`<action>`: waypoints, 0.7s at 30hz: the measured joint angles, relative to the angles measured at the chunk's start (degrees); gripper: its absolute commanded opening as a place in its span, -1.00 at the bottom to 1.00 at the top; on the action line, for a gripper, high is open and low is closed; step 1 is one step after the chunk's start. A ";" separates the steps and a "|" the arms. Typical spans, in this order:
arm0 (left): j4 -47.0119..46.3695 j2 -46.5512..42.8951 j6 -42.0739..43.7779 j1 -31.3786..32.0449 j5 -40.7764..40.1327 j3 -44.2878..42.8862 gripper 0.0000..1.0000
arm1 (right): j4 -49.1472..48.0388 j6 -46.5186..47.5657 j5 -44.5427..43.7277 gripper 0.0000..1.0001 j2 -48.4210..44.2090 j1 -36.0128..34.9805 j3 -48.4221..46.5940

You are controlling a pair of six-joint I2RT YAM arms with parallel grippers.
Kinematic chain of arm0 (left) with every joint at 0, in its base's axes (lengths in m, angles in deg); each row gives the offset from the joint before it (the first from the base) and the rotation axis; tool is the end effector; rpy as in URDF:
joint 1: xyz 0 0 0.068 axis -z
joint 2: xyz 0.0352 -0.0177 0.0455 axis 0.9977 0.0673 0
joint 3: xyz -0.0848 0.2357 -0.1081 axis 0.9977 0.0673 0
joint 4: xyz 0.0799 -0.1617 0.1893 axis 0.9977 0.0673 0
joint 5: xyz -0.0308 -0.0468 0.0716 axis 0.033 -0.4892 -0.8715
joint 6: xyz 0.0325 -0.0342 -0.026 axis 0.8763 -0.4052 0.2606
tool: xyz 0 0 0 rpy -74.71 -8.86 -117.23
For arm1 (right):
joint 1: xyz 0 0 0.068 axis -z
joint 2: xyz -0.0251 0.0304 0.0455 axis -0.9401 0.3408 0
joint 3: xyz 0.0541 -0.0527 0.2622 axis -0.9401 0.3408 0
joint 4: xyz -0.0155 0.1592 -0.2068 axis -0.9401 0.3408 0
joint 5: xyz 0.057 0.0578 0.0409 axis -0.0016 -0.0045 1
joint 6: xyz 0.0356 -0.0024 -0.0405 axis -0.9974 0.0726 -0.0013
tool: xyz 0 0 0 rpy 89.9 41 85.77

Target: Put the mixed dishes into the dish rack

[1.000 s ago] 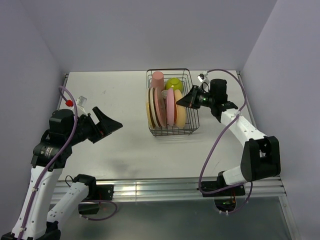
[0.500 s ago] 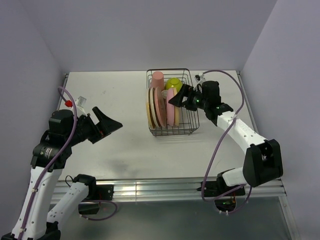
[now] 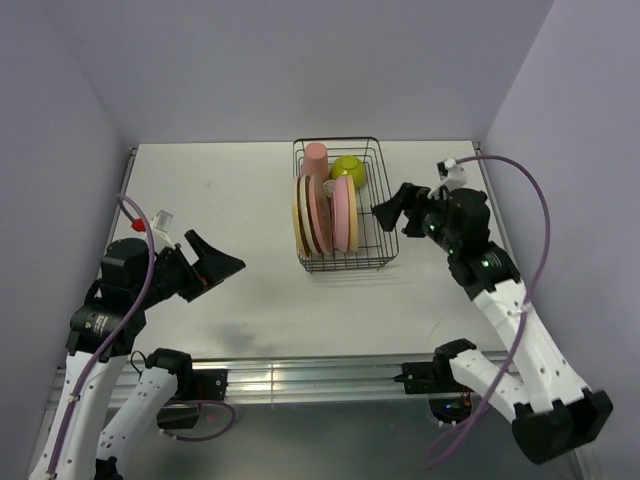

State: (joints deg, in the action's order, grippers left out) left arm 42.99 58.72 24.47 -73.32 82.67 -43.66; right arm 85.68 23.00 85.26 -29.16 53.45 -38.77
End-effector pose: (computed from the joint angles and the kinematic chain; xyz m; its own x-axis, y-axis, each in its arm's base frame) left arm 0.1001 -0.0379 0.3517 -0.7298 -0.5391 -0.4205 0.0111 0.6056 -0.7957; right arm 0.2040 0.0681 0.3507 -0.4570 0.3084 -0.8343 -0.2854 0.8375 0.4659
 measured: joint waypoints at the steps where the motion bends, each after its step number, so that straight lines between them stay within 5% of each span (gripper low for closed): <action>1: -0.61 -0.90 -0.68 0.00 0.22 1.40 0.98 | 2.05 0.28 -0.96 0.99 -2.51 0.00 0.11; 13: -14.75 -11.45 -14.03 0.00 7.48 17.46 0.98 | 9.84 -11.93 11.15 0.99 -30.95 0.07 14.51; 21: -33.20 -32.04 -36.26 0.00 9.53 36.52 0.99 | 10.23 -22.03 14.99 0.99 -50.90 0.07 21.07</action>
State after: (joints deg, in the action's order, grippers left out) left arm 9.79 26.68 -11.79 -73.32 92.20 -7.14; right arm 95.91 0.97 100.26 -80.06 53.52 -17.70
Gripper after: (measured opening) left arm 0.992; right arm 0.994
